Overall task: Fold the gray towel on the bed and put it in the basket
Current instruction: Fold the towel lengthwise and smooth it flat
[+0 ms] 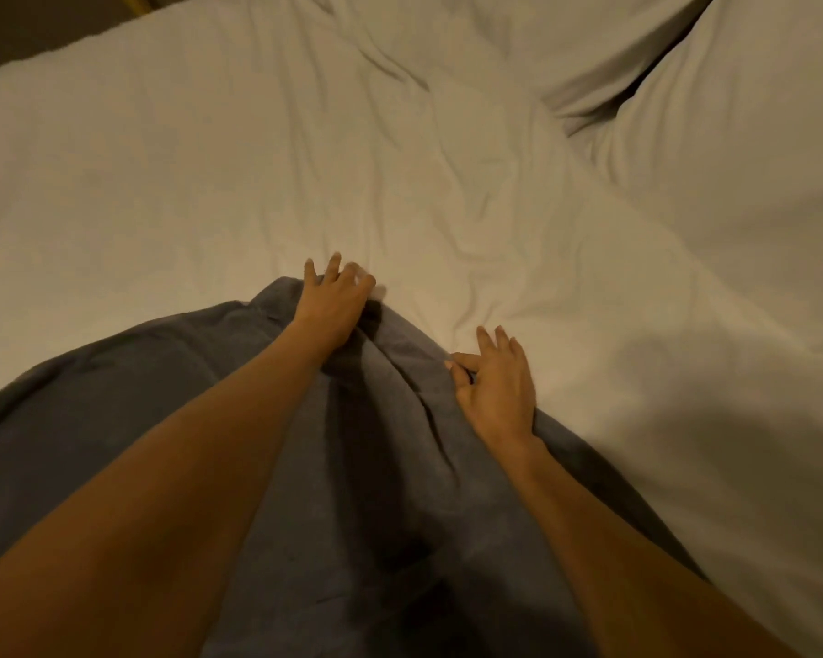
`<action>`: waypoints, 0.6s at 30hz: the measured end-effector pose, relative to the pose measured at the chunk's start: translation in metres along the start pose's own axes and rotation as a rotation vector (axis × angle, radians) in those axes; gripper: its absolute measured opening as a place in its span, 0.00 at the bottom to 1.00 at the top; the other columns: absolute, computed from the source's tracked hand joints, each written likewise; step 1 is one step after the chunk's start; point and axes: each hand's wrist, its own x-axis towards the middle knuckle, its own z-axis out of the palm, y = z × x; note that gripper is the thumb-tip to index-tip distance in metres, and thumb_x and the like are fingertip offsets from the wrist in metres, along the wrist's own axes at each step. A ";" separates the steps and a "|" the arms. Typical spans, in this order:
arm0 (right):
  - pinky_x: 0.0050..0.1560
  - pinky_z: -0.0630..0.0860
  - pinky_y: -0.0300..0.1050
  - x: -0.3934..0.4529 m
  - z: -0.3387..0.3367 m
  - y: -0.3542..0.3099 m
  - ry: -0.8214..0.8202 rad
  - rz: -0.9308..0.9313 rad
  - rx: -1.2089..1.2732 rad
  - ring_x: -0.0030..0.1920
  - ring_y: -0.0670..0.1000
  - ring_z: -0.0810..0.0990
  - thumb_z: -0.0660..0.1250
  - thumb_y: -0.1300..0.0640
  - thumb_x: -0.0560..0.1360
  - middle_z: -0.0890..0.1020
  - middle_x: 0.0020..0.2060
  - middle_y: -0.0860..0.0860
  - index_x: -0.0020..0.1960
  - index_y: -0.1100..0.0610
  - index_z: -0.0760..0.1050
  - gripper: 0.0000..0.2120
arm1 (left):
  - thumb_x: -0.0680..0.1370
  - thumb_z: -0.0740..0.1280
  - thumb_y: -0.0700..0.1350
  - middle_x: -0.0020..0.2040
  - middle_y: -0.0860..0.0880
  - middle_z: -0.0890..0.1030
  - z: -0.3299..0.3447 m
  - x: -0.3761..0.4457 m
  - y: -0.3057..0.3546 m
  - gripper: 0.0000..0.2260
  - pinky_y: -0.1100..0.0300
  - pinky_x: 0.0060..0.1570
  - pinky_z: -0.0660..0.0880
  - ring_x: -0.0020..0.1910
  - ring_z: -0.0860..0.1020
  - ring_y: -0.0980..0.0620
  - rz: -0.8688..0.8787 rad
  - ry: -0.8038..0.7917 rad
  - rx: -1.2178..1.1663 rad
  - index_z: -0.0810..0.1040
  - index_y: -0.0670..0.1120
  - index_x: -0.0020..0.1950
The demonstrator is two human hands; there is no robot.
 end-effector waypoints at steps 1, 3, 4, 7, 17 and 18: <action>0.73 0.47 0.44 0.003 -0.002 0.001 0.016 0.007 -0.020 0.74 0.55 0.57 0.59 0.49 0.79 0.66 0.72 0.55 0.62 0.55 0.77 0.17 | 0.80 0.61 0.42 0.76 0.41 0.56 -0.006 0.002 0.000 0.23 0.36 0.72 0.49 0.76 0.48 0.38 -0.004 0.003 0.017 0.57 0.44 0.73; 0.74 0.49 0.46 0.009 -0.012 0.000 0.066 0.039 -0.023 0.74 0.56 0.57 0.59 0.50 0.79 0.65 0.72 0.56 0.61 0.55 0.77 0.16 | 0.79 0.62 0.42 0.76 0.42 0.55 -0.019 0.010 0.004 0.24 0.36 0.72 0.50 0.76 0.49 0.38 -0.023 0.019 0.014 0.57 0.45 0.74; 0.74 0.50 0.48 0.012 -0.021 0.000 0.093 0.056 -0.020 0.74 0.57 0.56 0.60 0.51 0.79 0.64 0.72 0.57 0.62 0.57 0.76 0.16 | 0.79 0.63 0.42 0.76 0.42 0.56 -0.027 0.015 0.009 0.24 0.37 0.72 0.51 0.76 0.49 0.38 -0.027 0.034 0.005 0.58 0.46 0.73; 0.74 0.49 0.51 0.023 -0.044 0.002 0.159 0.061 -0.067 0.74 0.59 0.55 0.59 0.53 0.80 0.65 0.72 0.60 0.63 0.58 0.76 0.16 | 0.78 0.64 0.41 0.76 0.42 0.55 -0.055 0.041 0.024 0.25 0.38 0.73 0.52 0.76 0.52 0.40 0.030 0.097 0.004 0.60 0.46 0.73; 0.73 0.54 0.58 0.052 -0.045 0.025 0.406 0.079 -0.238 0.70 0.62 0.64 0.63 0.56 0.76 0.75 0.64 0.60 0.48 0.58 0.83 0.11 | 0.76 0.68 0.41 0.75 0.42 0.58 -0.084 0.097 0.064 0.26 0.37 0.72 0.53 0.75 0.56 0.40 0.061 0.291 0.109 0.63 0.46 0.71; 0.73 0.54 0.58 0.054 -0.045 0.027 0.406 0.081 -0.260 0.70 0.62 0.64 0.63 0.56 0.76 0.75 0.64 0.60 0.48 0.57 0.84 0.11 | 0.76 0.68 0.41 0.75 0.42 0.58 -0.081 0.098 0.066 0.25 0.37 0.72 0.53 0.75 0.55 0.40 0.049 0.308 0.089 0.63 0.46 0.71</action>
